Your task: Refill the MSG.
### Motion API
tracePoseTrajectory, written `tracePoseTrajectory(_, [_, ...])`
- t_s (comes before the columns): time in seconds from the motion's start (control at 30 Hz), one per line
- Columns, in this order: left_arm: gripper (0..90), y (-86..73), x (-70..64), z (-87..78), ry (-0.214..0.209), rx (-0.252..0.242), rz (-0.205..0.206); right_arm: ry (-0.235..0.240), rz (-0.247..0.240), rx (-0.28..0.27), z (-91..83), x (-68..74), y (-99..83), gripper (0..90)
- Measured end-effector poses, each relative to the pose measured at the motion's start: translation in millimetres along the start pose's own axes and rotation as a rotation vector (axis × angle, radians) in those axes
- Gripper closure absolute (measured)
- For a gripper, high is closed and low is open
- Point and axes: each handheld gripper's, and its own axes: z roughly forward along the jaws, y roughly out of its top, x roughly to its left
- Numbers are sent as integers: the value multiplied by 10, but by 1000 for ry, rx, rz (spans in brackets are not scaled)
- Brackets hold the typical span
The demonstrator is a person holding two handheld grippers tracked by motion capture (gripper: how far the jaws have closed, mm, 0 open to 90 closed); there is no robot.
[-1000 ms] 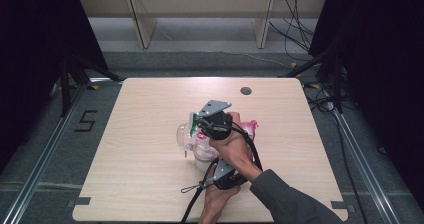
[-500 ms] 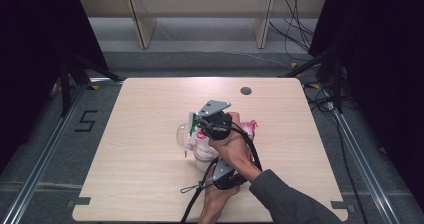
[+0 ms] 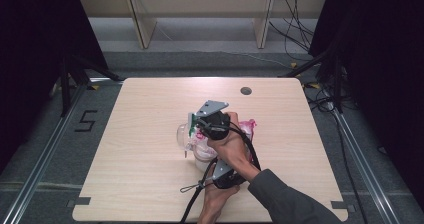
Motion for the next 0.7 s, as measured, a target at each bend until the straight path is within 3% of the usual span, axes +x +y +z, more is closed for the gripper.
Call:
tracePoseTrajectory(0.1, [717, 7, 25, -21, -26, 27, 35, 5, -4, 12, -7, -1, 7, 895])
tracePoseTrajectory(0.2, [716, 13, 4, -5, -12, 10, 20, 3, -15, 9, -5, -6, 12, 895])
tracePoseTrajectory(0.27, [716, 18, 12, -10, -15, 17, 31, 10, 12, 3, -20, -9, 15, 895])
tracePoseTrajectory(0.4, [716, 23, 10, -4, -18, 12, 34, 4, -11, 8, -26, -4, 22, 895])
tracePoseTrajectory(0.43, [717, 21, -4, 15, -10, -10, 9, 8, 4, 9, -38, -2, 24, 895])
tracePoseTrajectory(0.5, [717, 23, -1, 14, -16, -2, 20, 0, 4, 3, -36, -3, 24, 896])
tracePoseTrajectory(0.53, [717, 21, -15, 27, -17, -18, -2, -4, -1, 9, -38, -4, 27, 896])
tracePoseTrajectory(0.57, [716, 23, -7, 22, -16, -11, 9, -9, -18, 5, -36, -16, 32, 897])
tracePoseTrajectory(0.6, [717, 30, 20, -1, -23, 19, 46, -10, -15, 1, -39, -16, 33, 897])
tracePoseTrajectory(0.7, [717, 31, 9, 11, -16, -1, 30, -4, -15, 4, -58, 2, 48, 899])
